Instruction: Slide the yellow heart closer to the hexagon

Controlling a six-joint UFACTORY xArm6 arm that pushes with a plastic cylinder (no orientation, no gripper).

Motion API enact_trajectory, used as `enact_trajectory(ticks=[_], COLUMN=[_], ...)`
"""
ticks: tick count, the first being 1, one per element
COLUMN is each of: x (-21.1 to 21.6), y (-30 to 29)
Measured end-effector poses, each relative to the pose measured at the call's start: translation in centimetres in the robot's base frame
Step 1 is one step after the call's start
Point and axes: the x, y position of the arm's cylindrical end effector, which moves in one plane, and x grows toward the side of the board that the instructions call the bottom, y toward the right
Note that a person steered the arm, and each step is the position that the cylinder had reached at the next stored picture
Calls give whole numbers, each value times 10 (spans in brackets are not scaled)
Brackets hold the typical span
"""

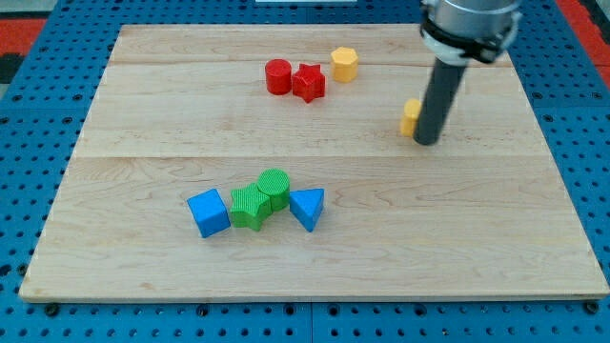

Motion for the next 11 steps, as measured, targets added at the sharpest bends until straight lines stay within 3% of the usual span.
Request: enact_trajectory(ticks=[2,3,4,5,8,11], x=[-53,-46,-45,-70,-84,-85], y=[-24,-18,37,36,-30,-44])
